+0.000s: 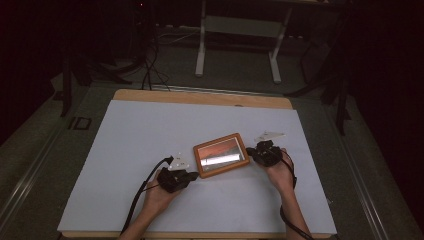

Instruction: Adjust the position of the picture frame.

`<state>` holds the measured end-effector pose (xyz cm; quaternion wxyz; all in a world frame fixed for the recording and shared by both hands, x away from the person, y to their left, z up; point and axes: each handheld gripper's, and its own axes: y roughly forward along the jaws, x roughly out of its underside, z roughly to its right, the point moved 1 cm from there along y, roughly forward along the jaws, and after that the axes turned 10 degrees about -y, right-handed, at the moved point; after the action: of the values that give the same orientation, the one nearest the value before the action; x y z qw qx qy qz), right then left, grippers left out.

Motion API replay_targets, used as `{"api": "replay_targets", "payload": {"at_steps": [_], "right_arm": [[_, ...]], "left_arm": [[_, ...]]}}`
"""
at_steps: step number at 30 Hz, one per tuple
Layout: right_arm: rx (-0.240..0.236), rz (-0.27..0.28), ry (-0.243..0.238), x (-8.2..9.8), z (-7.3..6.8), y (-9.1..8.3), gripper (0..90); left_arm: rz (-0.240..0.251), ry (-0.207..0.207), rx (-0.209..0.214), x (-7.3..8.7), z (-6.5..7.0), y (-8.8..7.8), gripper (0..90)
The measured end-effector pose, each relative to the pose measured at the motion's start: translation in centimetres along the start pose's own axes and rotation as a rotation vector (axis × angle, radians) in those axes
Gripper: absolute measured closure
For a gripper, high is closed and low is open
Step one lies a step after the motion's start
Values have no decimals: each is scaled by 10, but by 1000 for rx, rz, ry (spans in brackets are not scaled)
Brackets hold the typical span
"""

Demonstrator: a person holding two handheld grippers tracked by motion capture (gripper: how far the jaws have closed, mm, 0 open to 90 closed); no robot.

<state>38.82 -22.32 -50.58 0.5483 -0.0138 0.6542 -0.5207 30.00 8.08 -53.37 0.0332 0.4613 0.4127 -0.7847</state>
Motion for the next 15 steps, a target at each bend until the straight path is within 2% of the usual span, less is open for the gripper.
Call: {"api": "replay_targets", "payload": {"at_steps": [8, 15], "right_arm": [[-3, -13, -5, 2, 0, 0, 900], [-2, -22, -16, 3, -4, -5, 900]], "left_arm": [[-30, 29, 12, 0, 9, 12, 898], [-13, 13, -2, -3, 3, 9, 898]]}}
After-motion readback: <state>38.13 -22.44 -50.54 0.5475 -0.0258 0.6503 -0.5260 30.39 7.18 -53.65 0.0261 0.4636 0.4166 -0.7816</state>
